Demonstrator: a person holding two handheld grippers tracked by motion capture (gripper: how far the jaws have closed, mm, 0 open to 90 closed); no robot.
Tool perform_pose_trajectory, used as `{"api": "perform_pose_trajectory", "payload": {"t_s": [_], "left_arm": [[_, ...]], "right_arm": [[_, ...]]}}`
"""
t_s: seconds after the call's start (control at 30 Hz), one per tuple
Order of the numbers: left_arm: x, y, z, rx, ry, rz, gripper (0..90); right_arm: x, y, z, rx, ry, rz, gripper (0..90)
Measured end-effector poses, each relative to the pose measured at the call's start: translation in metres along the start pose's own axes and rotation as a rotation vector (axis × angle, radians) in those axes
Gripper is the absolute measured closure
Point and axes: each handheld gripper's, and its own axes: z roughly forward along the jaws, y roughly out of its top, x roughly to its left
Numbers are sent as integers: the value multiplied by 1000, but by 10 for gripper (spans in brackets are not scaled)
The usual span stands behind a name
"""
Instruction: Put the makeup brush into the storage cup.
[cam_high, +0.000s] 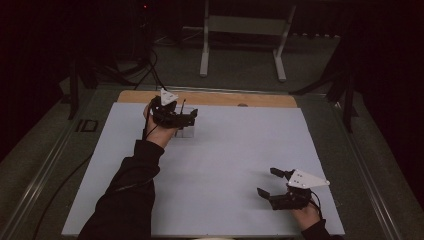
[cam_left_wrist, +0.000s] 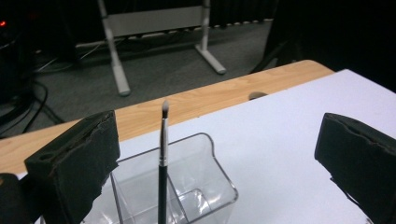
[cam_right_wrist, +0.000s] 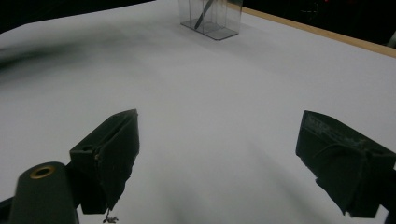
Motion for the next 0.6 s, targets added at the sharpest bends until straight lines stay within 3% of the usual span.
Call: {"api": "perform_pose_trajectory", "payload": {"t_s": [0.13, 0.2, 0.3, 0.33, 0.43, 0.53, 0.6], "left_arm": [[0, 1, -7, 5, -18, 13, 9], [0, 0, -11, 21, -57, 8, 9], [-2, -1, -15, 36, -78, 30, 9], [-2, -3, -20, 52, -104, 47, 9], [-1, -5, -26, 55, -163, 49, 9], [0, -8, -33, 54, -184, 63, 10], [2, -9, -37, 59, -226, 49, 28]], "right_arm": [[-2, -2, 1, 5, 6, 6, 134], [-4, -3, 1, 7, 10, 16, 133], [-6, -4, 2, 11, 13, 28, 133], [-7, -4, 2, 14, 12, 31, 133], [-8, -5, 2, 15, 15, 37, 133], [-7, -5, 3, 18, 17, 36, 133], [-7, -5, 3, 20, 19, 32, 132]]}}
